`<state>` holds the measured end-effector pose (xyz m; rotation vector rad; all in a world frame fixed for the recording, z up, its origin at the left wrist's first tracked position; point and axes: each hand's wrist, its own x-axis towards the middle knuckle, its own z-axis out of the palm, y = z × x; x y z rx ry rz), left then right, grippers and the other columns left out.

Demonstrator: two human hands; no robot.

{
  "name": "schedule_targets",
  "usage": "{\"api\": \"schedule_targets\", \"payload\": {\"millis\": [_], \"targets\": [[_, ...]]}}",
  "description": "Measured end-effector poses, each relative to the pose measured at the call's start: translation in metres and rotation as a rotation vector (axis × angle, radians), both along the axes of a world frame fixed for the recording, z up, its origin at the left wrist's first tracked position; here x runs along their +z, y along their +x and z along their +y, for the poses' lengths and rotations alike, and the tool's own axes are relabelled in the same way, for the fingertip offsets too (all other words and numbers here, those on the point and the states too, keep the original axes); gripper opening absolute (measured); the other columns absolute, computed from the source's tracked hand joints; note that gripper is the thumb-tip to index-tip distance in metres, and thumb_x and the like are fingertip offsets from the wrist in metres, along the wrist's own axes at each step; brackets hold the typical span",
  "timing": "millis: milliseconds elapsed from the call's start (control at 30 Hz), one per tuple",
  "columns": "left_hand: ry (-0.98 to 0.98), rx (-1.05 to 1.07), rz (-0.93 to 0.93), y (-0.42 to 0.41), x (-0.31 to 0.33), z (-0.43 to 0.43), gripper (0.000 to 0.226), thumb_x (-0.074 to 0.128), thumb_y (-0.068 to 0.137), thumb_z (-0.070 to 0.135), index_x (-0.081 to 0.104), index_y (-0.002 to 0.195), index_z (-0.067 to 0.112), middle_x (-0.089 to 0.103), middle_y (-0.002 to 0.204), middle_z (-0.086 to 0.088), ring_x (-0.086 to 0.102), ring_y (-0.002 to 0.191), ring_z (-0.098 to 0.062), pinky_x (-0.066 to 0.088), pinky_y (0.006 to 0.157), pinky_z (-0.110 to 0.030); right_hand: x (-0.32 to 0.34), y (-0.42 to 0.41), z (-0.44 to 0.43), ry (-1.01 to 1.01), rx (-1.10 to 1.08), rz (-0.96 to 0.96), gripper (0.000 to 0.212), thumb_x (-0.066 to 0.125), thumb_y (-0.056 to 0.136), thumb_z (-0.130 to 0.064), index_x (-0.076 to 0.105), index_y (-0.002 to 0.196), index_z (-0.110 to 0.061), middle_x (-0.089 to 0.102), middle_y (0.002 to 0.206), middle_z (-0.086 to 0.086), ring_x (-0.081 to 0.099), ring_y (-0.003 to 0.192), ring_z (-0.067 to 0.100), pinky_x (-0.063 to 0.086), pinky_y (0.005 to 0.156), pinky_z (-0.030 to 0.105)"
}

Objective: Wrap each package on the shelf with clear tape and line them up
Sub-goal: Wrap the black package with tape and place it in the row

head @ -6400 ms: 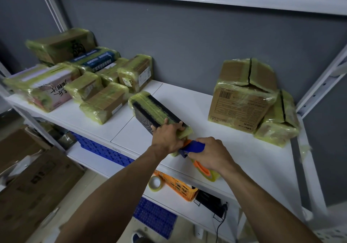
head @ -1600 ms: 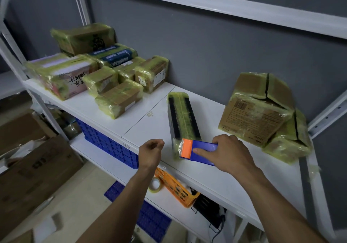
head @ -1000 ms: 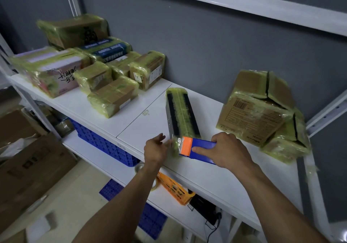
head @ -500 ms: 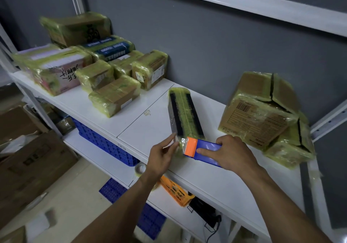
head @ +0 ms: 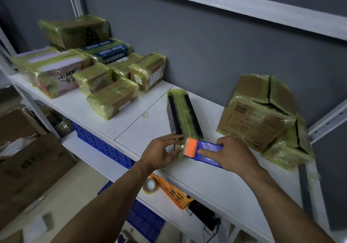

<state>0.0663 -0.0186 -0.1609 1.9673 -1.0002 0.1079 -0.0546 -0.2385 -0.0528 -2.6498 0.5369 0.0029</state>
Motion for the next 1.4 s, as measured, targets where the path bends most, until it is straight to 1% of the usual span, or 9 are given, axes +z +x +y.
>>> {"api": "schedule_targets", "payload": {"millis": [133,267,467,700,867,1100,1233,1333,1400], "targets": [[-0.041,0.001,0.01,-0.004,0.001,0.001,0.031,0.082,0.08,0.013,0.078,0.111,0.013,0.069,0.13,0.002,0.058,0.13,-0.014,0.053,0.102,-0.041,0.007,-0.004,-0.003,0.002,0.0,0.014,0.069,0.073,0.06,-0.085,0.046,0.057,-0.021,0.054,0.051,-0.026,0.05,0.042,0.005,0.033,0.045,0.022],[-0.05,-0.018,0.026,-0.001,0.007,0.009,0.028,0.084,0.079,0.008,0.078,0.106,0.008,0.069,0.13,-0.002,0.059,0.129,-0.017,0.052,0.104,-0.04,0.018,-0.004,-0.009,-0.056,0.011,0.044,0.066,0.077,0.06,-0.084,0.051,0.062,-0.022,0.053,0.051,-0.006,0.053,0.047,0.005,0.032,0.044,0.02],[-0.026,-0.058,-0.115,-0.013,0.012,0.012,0.018,0.081,0.081,0.016,0.074,0.097,0.015,0.06,0.122,0.003,0.059,0.112,-0.013,0.051,0.094,-0.029,0.027,-0.006,-0.007,-0.137,0.056,0.104,0.063,0.078,0.063,-0.081,0.053,0.067,-0.023,0.058,0.063,-0.008,0.058,0.057,0.005,0.035,0.046,0.021],[0.054,-0.015,-0.208,-0.028,0.001,0.011,0.039,0.074,0.087,0.021,0.07,0.125,0.019,0.062,0.11,-0.002,0.055,0.104,-0.018,0.051,0.084,-0.032,0.022,-0.01,-0.003,-0.161,0.046,0.118,0.063,0.076,0.065,-0.082,0.053,0.067,-0.023,0.057,0.063,-0.007,0.054,0.053,0.003,0.031,0.044,0.02],[0.093,0.031,-0.237,-0.026,0.006,0.01,0.028,0.071,0.093,0.039,0.078,0.114,0.022,0.064,0.108,0.001,0.058,0.104,-0.017,0.057,0.076,-0.034,0.017,-0.01,-0.002,-0.102,0.044,0.103,0.066,0.076,0.063,-0.083,0.043,0.061,-0.026,0.046,0.054,-0.007,0.047,0.049,0.003,0.029,0.045,0.021],[0.131,-0.007,-0.259,-0.023,0.021,0.011,0.024,0.063,0.094,0.027,0.077,0.108,0.014,0.068,0.104,-0.003,0.062,0.095,-0.02,0.056,0.077,-0.031,0.015,-0.015,-0.004,-0.025,0.025,0.054,0.064,0.074,0.06,-0.087,0.046,0.062,-0.029,0.046,0.045,-0.013,0.048,0.041,-0.001,0.026,0.04,0.011],[0.141,0.024,-0.254,-0.015,0.02,0.025,0.019,0.073,0.091,0.017,0.077,0.11,0.015,0.066,0.106,-0.003,0.063,0.098,-0.02,0.055,0.082,-0.033,0.023,-0.018,-0.013,-0.087,0.01,0.041,0.068,0.074,0.057,-0.088,0.048,0.059,-0.024,0.052,0.047,-0.012,0.048,0.043,0.002,0.029,0.042,0.017],[0.169,0.038,-0.254,-0.016,0.018,0.027,0.025,0.073,0.092,0.014,0.075,0.116,0.018,0.064,0.106,-0.003,0.061,0.098,-0.02,0.056,0.08,-0.036,0.026,-0.017,-0.018,-0.137,0.038,0.091,0.063,0.077,0.064,-0.081,0.055,0.071,-0.023,0.058,0.064,-0.01,0.059,0.058,0.003,0.038,0.046,0.018],[0.23,0.031,-0.254,-0.018,0.017,0.026,0.041,0.071,0.093,0.012,0.067,0.132,0.024,0.06,0.105,-0.004,0.057,0.096,-0.021,0.056,0.073,-0.036,0.025,-0.014,-0.018,-0.142,0.05,0.109,0.061,0.077,0.066,-0.08,0.056,0.074,-0.022,0.061,0.071,-0.01,0.061,0.062,0.004,0.04,0.048,0.019]]}}
